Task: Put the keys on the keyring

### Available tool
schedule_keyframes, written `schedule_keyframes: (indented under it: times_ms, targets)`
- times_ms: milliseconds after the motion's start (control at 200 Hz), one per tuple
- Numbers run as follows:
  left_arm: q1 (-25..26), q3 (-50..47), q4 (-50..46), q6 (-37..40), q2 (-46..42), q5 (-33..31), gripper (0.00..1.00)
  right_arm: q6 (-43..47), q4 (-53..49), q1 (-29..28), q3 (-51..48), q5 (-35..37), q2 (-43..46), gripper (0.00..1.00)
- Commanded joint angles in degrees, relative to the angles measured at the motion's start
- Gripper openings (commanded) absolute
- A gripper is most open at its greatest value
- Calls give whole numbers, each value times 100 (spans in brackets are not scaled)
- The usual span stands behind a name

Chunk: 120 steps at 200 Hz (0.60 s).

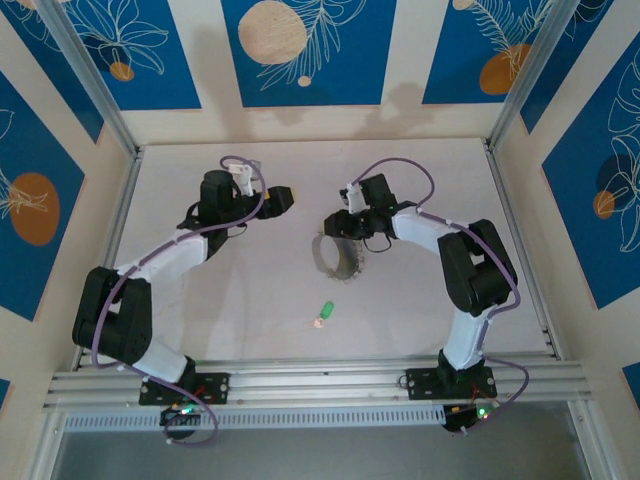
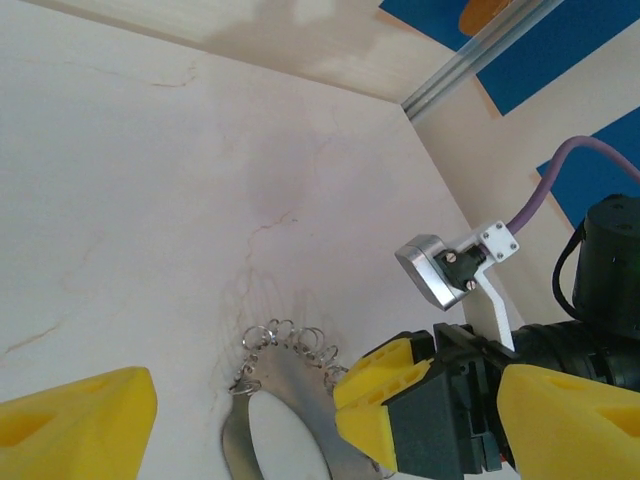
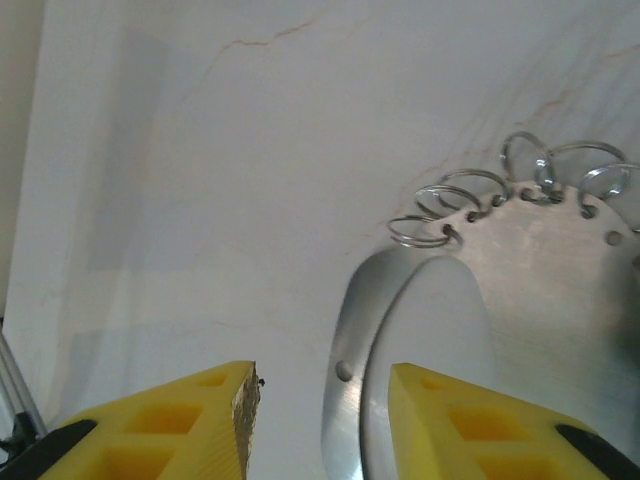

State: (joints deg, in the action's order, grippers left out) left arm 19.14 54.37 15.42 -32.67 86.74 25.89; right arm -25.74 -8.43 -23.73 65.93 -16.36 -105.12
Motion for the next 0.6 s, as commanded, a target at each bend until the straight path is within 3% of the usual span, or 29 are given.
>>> schedule_keyframes:
  times_ms: [0, 135, 275, 435, 595]
  targets:
    - [0, 223, -474, 339, 255, 417, 81, -292, -344, 156, 30, 349, 108, 40]
    - [204, 660, -1670, 1360, 554, 297, 77, -341, -361, 298, -176, 440, 357, 40]
    - [603, 1203, -2823, 2414, 968, -455, 74, -469, -212, 470, -485, 437, 666, 40]
    - [1034, 1790, -3514, 3280, 1513, -1165, 69, -616, 30, 602, -893, 403, 956, 41]
    - [1246, 2257, -3771, 3808, 2027, -1354, 64, -694, 221, 662, -1184, 325, 1083, 41]
